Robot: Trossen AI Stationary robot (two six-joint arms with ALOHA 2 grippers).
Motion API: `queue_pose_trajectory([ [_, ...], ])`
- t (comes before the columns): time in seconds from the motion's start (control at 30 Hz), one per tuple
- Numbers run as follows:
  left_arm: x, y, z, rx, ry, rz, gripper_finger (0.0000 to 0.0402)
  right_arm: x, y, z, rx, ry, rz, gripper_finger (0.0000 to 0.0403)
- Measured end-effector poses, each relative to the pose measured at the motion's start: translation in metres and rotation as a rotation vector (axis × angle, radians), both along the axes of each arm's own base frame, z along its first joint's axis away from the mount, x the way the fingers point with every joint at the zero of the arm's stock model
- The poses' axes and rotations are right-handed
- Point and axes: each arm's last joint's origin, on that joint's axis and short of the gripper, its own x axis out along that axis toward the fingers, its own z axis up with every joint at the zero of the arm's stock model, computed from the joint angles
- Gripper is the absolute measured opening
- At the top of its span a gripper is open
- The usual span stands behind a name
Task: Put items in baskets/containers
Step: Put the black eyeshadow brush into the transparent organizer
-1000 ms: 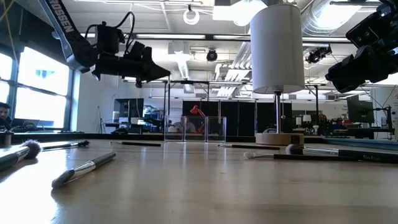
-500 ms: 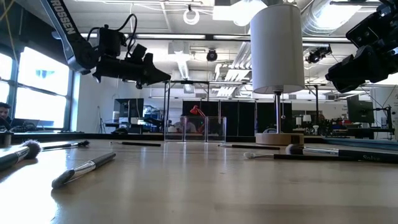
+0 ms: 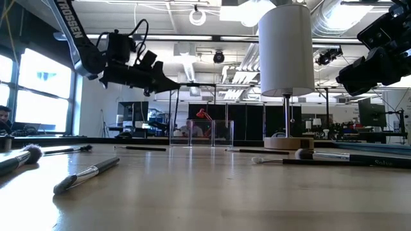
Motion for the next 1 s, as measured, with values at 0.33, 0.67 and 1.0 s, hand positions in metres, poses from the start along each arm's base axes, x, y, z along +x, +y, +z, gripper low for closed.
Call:
queue_pose_trajectory([
  [0.33,0.0011,0.0019,-0.0013,-0.021,0.019,0.028,0.0001,0.0,0.0,0.0,0.0,0.0,0.0,0.0001],
  [0.67,0.0005,0.0025,-0.0062,-0.056,0.057,0.058,0.0001,0.0,0.0,0.0,0.0,0.0,0.0,0.0],
  [1.0,0.0004,0.0025,-0.0061,-0.056,0.057,0.062,0.0074,0.0,0.0,0.0,0.0,0.0,0.0,0.0001],
])
